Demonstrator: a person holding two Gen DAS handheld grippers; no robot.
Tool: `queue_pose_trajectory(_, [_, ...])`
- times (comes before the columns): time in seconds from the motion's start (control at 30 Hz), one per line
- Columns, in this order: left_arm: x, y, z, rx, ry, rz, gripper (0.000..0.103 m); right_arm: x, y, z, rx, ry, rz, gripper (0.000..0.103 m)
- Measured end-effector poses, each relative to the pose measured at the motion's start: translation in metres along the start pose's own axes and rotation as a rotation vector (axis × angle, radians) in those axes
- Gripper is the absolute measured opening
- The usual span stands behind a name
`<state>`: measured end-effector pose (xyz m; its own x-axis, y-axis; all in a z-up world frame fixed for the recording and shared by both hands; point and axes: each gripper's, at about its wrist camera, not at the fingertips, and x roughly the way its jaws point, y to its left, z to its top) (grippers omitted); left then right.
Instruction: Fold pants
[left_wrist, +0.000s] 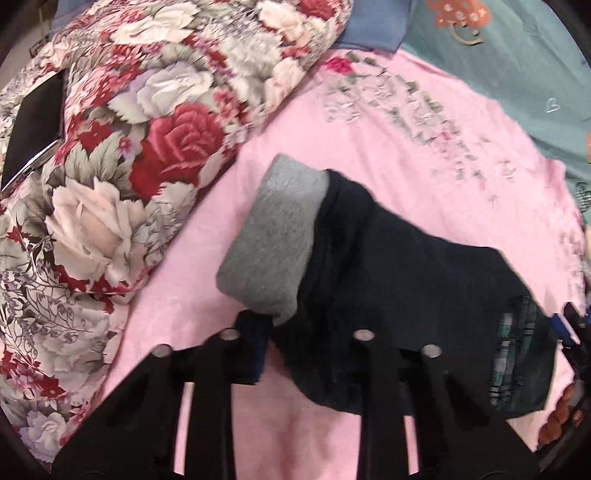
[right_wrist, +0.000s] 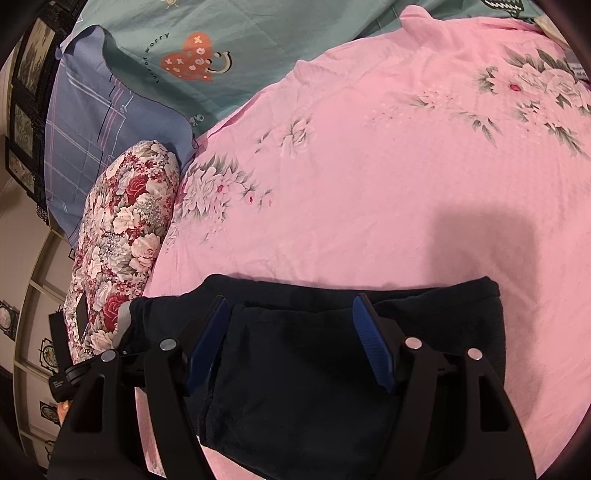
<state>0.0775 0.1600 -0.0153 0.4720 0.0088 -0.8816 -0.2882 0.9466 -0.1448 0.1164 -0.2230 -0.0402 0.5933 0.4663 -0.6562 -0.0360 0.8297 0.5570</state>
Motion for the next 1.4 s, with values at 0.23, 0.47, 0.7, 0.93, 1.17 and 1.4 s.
queue_pose_trajectory(0.23, [-0.067,-0.068,-0.008,0.179,-0.144,-0.165,0.021,-0.005,0.003,0.000,-0.009,-0.013,0.011,0.070])
queue_pose_trajectory(0.47, [-0.049,-0.177,-0.061,0.444,-0.039,-0.318,0.028,-0.014,-0.004,0.005,0.016,-0.042,0.025,0.070])
queue_pose_trajectory(0.7, [-0.004,-0.208,-0.086,0.490,0.147,-0.447,0.078,-0.015,-0.034,0.014,0.123,-0.042,-0.014,0.075])
queue_pose_trajectory(0.93, [-0.042,-0.166,-0.056,0.410,0.025,-0.465,0.092,-0.020,-0.030,0.012,0.123,-0.030,0.027,0.076])
queue_pose_trajectory(1.17, [-0.019,-0.099,-0.031,0.205,-0.115,-0.104,0.094,-0.017,-0.005,0.006,0.015,0.005,0.052,0.080])
queue_pose_trajectory(1.4, [0.029,-0.078,-0.036,0.154,-0.003,-0.094,0.094,-0.027,0.018,-0.011,-0.051,0.068,0.277,0.061])
